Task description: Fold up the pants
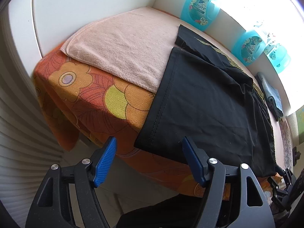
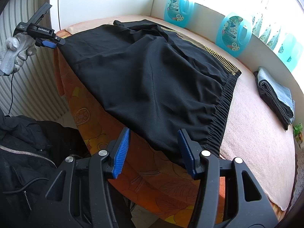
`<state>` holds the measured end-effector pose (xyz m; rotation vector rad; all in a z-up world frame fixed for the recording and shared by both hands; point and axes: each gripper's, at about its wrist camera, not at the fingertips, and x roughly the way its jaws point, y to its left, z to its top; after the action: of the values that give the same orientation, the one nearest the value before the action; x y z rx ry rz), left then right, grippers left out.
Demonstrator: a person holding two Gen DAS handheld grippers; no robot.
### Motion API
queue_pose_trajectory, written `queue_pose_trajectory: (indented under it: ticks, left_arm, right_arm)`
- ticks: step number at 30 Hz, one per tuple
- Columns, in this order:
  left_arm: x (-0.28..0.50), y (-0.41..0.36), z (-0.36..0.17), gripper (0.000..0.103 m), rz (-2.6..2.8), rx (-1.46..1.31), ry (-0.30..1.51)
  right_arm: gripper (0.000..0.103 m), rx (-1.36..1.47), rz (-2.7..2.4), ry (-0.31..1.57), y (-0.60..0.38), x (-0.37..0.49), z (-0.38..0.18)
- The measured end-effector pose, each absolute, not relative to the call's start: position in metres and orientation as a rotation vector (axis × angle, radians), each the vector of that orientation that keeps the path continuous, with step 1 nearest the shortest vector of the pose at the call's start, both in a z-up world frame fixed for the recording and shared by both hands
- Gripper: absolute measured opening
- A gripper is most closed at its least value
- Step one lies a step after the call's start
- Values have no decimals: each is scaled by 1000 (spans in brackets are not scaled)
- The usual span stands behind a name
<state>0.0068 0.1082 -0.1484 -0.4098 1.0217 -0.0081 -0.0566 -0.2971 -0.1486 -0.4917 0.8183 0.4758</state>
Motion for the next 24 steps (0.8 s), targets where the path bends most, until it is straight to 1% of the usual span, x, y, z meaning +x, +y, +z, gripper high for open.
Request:
queue_pose_trajectory:
  ticks: [1,3,4,5,8,10,12,13,14,15,17,22,24]
  left_arm:
    - [7,108,-148,63,-14,-419,1016]
    - [8,108,-146,49,-30,-434,1010]
    - [8,108,-145,47,-32,-434,1007]
    - [8,106,-143,41,-28,-425,1001]
    - [8,103,-141,35,-13,-401,991]
    - [8,105,-140,28,-6,-406,983]
    - [7,108,-139,17,5,-420,977]
    - [6,110,-138,13,7,-423,973]
    - [6,109,-137,8,7,-422,967]
    - [5,110,-136,7,11,-422,960]
    - [5,109,-133,5,13,-416,947]
    - [4,109,-120,5,2,-430,894]
    - [5,110,-112,4,-9,-425,868]
  right_arm:
    - [55,-501,473,818,-297,-57,-150]
    - [55,-530,461,817,-294,-57,-152]
    - [55,-546,452,812,-293,-57,-152]
    - [55,-555,449,811,-292,-57,-153]
    - [55,-565,445,803,-290,-59,-153]
    - [55,-570,434,796,-289,-59,-152]
    - [55,-564,432,794,-289,-58,-151]
    - [54,-561,432,794,-289,-58,-151]
    - [48,-557,433,796,-289,-57,-150]
    - [44,-552,434,800,-290,-56,-150]
    - [32,-542,434,803,-290,-55,-149]
    - [15,-500,433,793,-292,-54,-139]
    - [12,-492,415,777,-293,-52,-133]
